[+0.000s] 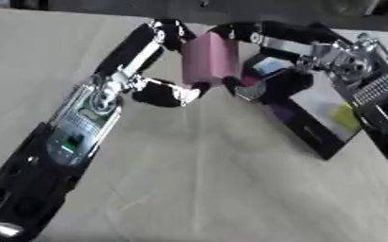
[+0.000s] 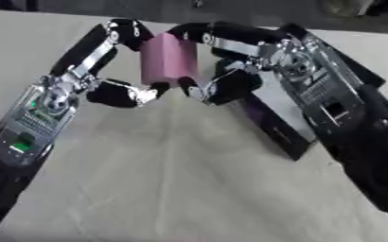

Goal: Pick up the objects with one hand, pass them to the other hand, and then place them into the box on the other side of the table.

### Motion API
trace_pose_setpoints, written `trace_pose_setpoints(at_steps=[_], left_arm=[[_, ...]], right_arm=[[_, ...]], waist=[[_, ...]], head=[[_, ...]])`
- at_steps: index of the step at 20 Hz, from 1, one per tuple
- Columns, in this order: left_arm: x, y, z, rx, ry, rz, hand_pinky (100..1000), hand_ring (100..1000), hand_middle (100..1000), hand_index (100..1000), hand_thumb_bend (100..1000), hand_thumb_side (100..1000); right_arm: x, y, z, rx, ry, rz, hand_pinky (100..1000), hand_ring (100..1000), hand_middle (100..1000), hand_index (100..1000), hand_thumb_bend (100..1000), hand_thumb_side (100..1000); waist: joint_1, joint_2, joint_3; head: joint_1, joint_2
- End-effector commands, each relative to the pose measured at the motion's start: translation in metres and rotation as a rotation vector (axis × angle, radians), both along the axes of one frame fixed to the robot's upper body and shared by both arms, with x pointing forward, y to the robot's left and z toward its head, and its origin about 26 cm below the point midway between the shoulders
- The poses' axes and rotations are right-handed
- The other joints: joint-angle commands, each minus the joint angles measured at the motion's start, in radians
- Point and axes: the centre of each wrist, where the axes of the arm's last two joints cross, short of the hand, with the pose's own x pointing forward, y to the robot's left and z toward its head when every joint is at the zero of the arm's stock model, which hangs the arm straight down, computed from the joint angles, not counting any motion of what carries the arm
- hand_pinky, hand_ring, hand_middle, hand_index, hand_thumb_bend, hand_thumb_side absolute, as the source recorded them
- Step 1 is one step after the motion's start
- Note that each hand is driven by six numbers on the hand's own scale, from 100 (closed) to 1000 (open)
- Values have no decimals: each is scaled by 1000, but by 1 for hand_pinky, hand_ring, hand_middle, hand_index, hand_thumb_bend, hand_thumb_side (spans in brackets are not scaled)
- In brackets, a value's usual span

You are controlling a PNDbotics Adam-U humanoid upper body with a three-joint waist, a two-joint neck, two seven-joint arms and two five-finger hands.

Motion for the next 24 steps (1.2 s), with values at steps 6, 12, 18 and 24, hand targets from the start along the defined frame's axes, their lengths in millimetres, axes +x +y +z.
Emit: trace_pose_setpoints(at_steps=[6,12,18,24], left_arm=[[-2,-15,17,-57,-32,-29,703,608,644,511,100,169],[-1,-18,15,-91,-4,-21,691,591,627,511,100,162],[-2,-21,15,-159,51,-30,681,573,612,510,100,180],[-4,-24,14,-233,136,-85,680,564,607,514,100,217]], right_arm=[[-2,-1,6,-36,0,33,1000,980,1000,1000,100,253],[-2,-1,5,-59,-2,41,1000,977,1000,1000,126,187],[-1,-2,4,-68,-10,37,1000,974,1000,1000,127,198],[-3,-2,6,-65,-56,26,1000,962,1000,1000,192,172]], waist=[[-13,0,1],[-12,0,2],[-13,1,2],[-13,1,2]], head=[[-2,-9],[-6,-7],[-8,-7],[-9,-6]])
